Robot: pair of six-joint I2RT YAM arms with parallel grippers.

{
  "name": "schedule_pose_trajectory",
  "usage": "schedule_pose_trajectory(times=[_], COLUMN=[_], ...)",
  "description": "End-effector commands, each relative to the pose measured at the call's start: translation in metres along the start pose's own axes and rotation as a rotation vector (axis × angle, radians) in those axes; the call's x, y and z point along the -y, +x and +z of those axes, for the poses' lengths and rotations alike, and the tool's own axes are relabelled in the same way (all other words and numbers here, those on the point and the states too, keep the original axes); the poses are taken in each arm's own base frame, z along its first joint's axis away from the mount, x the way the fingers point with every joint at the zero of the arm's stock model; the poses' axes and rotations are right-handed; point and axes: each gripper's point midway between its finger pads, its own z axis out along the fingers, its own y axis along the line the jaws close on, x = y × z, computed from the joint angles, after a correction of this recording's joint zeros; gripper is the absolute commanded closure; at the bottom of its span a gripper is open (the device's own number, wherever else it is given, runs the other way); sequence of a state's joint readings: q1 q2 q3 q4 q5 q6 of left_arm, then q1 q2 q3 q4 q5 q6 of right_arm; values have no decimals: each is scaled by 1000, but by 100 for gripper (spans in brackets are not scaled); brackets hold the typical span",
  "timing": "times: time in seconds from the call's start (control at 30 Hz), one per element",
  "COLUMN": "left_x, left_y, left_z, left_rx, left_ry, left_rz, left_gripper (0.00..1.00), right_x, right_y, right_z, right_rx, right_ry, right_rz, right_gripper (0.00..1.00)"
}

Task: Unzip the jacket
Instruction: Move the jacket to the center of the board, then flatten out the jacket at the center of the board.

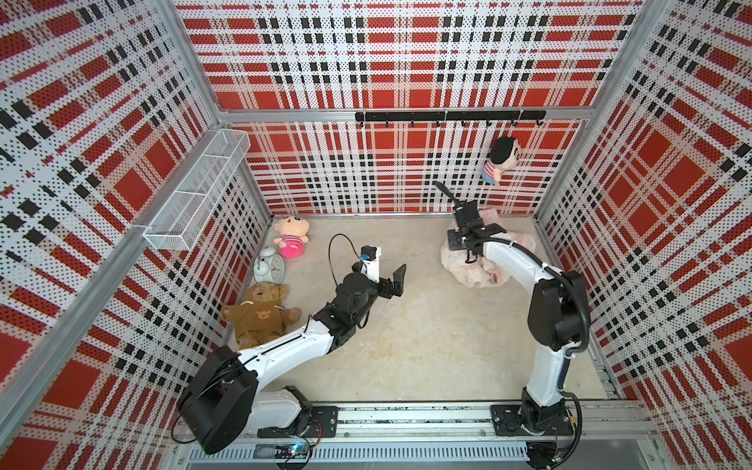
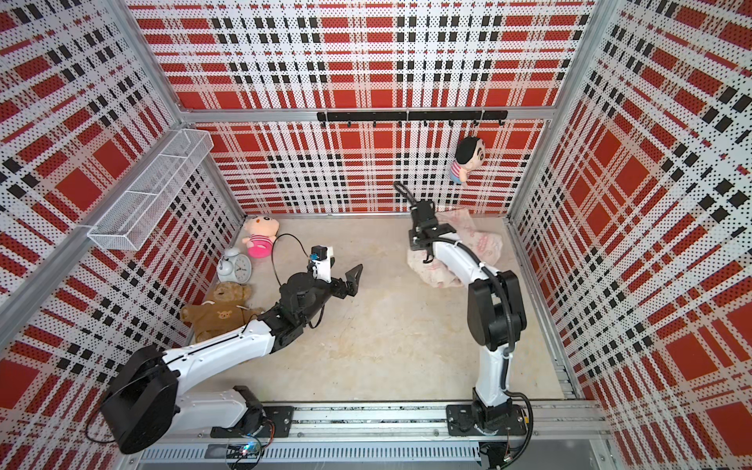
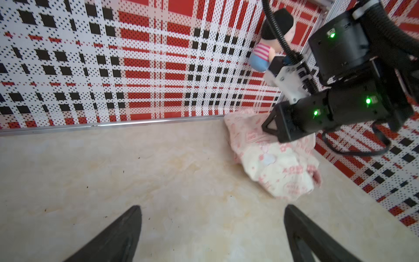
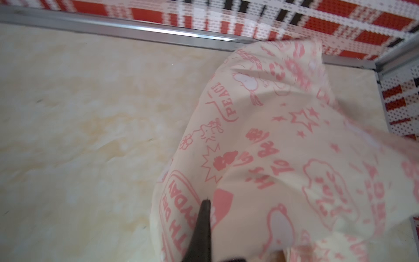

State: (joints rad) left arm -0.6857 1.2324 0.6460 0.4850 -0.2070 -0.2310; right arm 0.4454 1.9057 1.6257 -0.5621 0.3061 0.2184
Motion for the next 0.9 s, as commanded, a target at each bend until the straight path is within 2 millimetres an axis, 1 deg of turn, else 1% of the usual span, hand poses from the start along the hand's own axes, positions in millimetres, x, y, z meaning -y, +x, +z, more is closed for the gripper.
schedule_pose_trajectory(times=[0.0,0.03,0.07,0.13,0.17,0.2,0.23,0.3,0.33,0.4,0.43,0.5,0.57,0.63,0.7,0.73,0.77,0.87], left_x=[-3,-7,-12,-21,-28,-33,-37,-44,-46,-43,-41,-32,-20,-5,5,10,13,24], left_y=[-18,-22,-25,-32,-33,-35,-36,-36,-36,-30,-26,-14,0,16,31,41,45,61], left_z=[-22,-29,-37,-51,-58,-64,-68,-76,-78,-77,-75,-68,-57,-42,-27,-19,-13,1], left_rx=[63,78,91,109,109,107,103,91,85,61,47,7,-50,-123,-191,-229,-250,-292], left_ry=[14,7,-2,-25,-46,-66,-82,-107,-112,-92,-80,-49,-9,30,55,70,76,114], left_rz=[-32,-39,-44,-49,-44,-41,-37,-33,-35,-40,-44,-41,-15,12,28,30,22,-25], left_gripper=[2,2,2,2,2,2,2,2,2,2,2,2,2,2,2,2,2,2], right_x=[-30,-46,-57,-62,-58,-49,-40,-20,-11,6,16,39,63,78,94,97,96,86], right_y=[28,30,28,19,12,4,-2,-12,-16,-16,-12,0,20,48,64,70,75,91], right_z=[-18,-27,-37,-59,-72,-85,-97,-121,-130,-143,-145,-141,-131,-110,-96,-90,-84,-60], right_rx=[-68,-72,-66,-34,-7,26,51,87,105,124,126,125,106,73,78,77,68,2], right_ry=[7,-41,-76,-120,-129,-111,-91,-55,-42,-38,-38,-41,-61,-125,-142,-146,-152,-181], right_rz=[-57,-50,-32,17,43,60,67,78,83,103,122,181,266,374,451,455,438,389], right_gripper=[57,38,28,20,18,14,13,8,5,1,0,0,0,0,0,0,0,1])
